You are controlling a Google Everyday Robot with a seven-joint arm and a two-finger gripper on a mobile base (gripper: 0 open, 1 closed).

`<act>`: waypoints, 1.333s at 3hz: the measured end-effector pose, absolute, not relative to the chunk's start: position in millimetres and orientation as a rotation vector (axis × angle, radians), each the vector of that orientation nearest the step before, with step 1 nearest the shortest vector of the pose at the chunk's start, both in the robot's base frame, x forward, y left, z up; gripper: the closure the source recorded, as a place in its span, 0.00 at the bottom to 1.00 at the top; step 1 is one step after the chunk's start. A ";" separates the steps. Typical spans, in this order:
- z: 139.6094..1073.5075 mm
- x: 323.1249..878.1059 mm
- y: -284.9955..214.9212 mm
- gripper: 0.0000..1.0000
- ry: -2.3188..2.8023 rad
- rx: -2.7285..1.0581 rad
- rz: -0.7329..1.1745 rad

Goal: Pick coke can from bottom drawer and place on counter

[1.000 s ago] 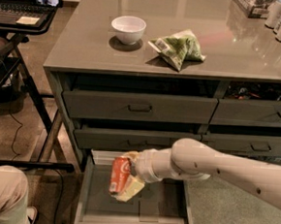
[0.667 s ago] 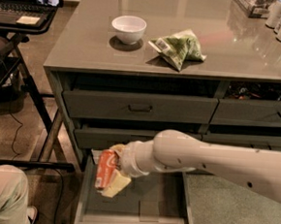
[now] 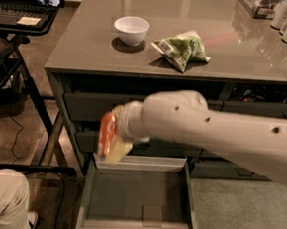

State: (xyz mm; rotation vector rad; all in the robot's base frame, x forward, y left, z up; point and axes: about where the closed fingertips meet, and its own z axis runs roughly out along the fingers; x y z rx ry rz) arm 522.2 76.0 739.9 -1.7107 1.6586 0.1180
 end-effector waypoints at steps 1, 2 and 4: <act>829.7 553.0 59.0 1.00 1.646 -1.674 -0.001; 897.3 576.3 30.9 1.00 1.680 -1.661 0.048; 906.6 586.1 28.0 1.00 1.674 -1.605 0.052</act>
Offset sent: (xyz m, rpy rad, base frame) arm 0.0803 -0.0715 0.1933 0.0202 0.0332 -0.0546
